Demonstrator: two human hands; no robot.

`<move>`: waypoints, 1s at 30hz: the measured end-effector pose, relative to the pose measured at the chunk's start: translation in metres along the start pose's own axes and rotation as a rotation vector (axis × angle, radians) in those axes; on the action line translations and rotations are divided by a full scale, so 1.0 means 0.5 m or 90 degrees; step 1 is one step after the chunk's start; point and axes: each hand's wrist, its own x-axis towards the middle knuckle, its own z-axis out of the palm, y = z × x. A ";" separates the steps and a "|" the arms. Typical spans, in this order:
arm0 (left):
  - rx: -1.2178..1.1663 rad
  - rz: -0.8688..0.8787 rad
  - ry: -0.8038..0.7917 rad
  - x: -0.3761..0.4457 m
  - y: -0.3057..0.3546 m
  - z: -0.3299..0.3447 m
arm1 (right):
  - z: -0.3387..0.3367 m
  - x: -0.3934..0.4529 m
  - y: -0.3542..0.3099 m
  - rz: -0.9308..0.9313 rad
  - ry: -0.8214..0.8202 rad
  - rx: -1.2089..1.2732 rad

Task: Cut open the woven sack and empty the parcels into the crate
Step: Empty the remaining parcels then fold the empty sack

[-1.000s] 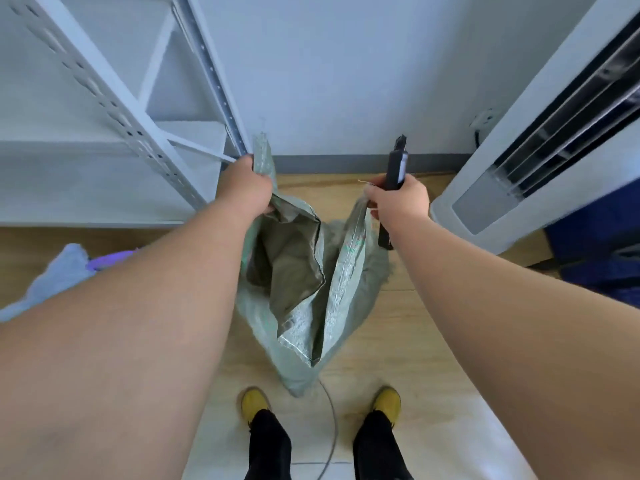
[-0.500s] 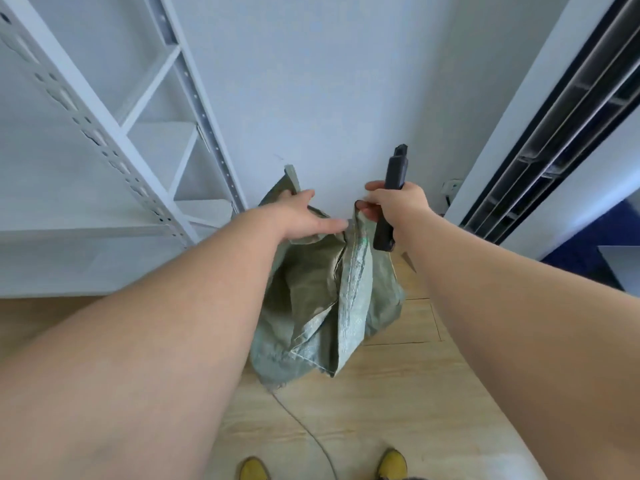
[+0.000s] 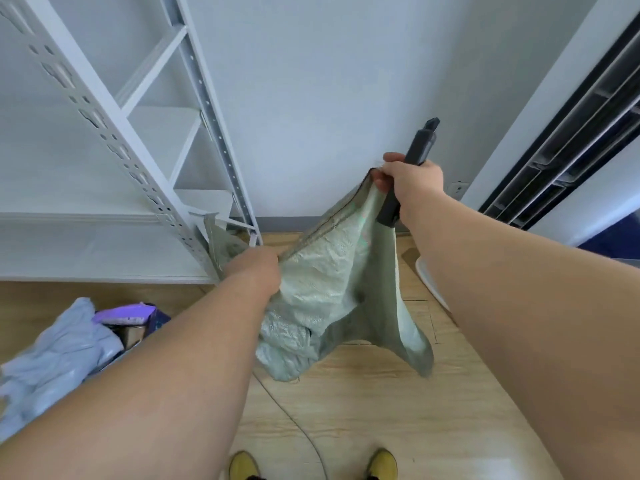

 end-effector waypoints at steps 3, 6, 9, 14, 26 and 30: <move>-0.098 -0.087 0.127 0.027 0.001 -0.033 | 0.010 0.005 0.013 -0.008 -0.024 -0.177; -0.350 -0.154 0.142 0.056 0.011 -0.082 | 0.009 0.006 0.027 -0.030 -0.010 -0.389; -0.666 -0.136 0.080 0.067 0.025 -0.119 | -0.007 -0.002 0.024 -0.026 0.005 -0.583; -0.592 0.024 0.163 0.057 0.085 -0.136 | -0.019 -0.002 0.027 -0.146 -0.021 -0.754; 0.194 0.216 0.061 0.046 0.098 -0.170 | -0.066 0.010 0.002 -0.245 0.046 -0.738; 0.186 0.105 0.147 0.060 0.079 -0.152 | -0.088 0.015 0.008 -0.158 0.063 -0.767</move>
